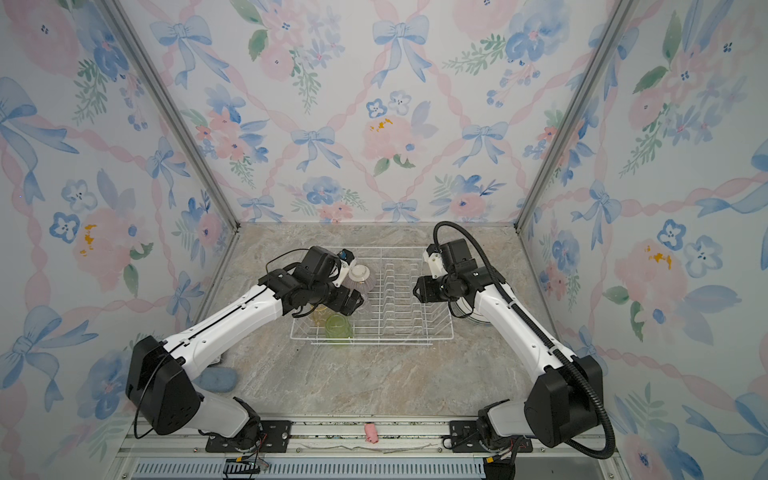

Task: Unload the mixed dishes from the dish rack
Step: 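Lower the left gripper toward the yellow and green cups while the right gripper waits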

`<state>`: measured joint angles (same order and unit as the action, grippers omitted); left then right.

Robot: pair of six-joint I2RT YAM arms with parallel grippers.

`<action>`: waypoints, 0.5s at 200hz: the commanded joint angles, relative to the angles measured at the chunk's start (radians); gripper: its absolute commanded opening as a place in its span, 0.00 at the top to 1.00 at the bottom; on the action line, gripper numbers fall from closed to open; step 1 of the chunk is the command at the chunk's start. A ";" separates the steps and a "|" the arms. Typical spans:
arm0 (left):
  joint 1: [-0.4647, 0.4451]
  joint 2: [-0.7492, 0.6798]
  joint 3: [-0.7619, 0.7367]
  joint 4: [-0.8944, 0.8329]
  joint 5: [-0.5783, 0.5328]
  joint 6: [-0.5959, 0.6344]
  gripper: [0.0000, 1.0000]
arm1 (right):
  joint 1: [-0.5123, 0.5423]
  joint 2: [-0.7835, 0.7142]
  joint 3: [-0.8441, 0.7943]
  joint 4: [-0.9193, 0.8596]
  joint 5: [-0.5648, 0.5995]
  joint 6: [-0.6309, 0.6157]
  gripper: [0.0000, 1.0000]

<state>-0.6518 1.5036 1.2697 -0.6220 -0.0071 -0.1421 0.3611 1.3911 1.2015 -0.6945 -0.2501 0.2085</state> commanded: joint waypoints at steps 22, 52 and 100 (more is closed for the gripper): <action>-0.055 0.107 0.100 -0.097 -0.115 -0.032 0.06 | 0.006 -0.013 -0.020 0.000 0.029 -0.004 0.47; -0.064 0.175 0.132 -0.147 -0.130 -0.056 0.10 | -0.002 -0.015 -0.024 -0.005 0.035 -0.011 0.47; -0.068 0.248 0.172 -0.162 -0.116 -0.057 0.09 | -0.016 -0.009 -0.036 0.009 0.025 -0.014 0.47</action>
<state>-0.7136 1.7206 1.4021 -0.7506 -0.1165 -0.1852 0.3542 1.3911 1.1831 -0.6945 -0.2302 0.2047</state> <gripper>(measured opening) 0.907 0.532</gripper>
